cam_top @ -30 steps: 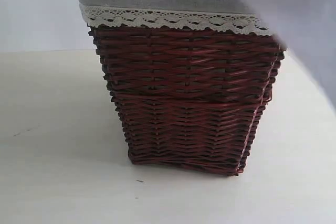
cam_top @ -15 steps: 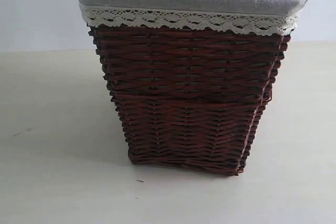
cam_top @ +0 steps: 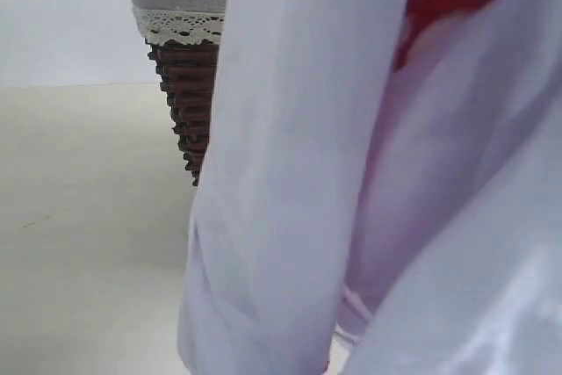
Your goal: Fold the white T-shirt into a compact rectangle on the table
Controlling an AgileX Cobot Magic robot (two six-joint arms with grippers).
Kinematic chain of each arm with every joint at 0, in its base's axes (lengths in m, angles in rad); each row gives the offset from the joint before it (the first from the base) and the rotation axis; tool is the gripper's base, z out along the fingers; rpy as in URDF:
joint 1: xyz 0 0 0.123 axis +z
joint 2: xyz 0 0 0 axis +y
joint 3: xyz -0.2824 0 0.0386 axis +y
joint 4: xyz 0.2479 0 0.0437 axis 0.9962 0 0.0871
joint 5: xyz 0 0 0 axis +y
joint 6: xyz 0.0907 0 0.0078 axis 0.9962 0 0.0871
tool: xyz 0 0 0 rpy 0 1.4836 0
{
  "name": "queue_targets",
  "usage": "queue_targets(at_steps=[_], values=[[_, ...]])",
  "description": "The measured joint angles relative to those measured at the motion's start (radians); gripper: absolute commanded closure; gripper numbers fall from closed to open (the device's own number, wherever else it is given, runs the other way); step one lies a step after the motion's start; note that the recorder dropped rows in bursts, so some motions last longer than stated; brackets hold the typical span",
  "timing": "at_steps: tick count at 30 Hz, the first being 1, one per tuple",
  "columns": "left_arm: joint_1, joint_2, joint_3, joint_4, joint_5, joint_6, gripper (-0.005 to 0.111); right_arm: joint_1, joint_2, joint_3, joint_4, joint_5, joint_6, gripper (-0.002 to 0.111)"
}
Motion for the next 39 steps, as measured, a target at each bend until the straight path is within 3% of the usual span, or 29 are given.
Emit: queue_targets(at_steps=[3, 14, 23, 30, 39], values=[[0.000, 0.000, 0.000, 0.000, 0.000, 0.000, 0.107, 0.000, -0.004, 0.119, -0.004, -0.092, 0.000, 0.108], [0.000, 0.000, 0.000, 0.000, 0.000, 0.000, 0.107, 0.002, -0.100, 0.658, -0.018, -0.106, -0.125, 0.108], [0.000, 0.000, 0.000, 0.000, 0.000, 0.000, 0.107, 0.002, -0.222, 0.949, -0.007, -0.106, -0.273, 0.108], [0.000, 0.000, 0.000, 0.000, 0.000, 0.000, 0.107, 0.002, -0.172, 1.099, -0.008, 0.030, -0.368, 0.108], [0.000, 0.000, 0.000, 0.000, 0.000, 0.000, 0.107, 0.004, 0.008, 1.068, 0.108, 0.311, -0.535, 0.108]])
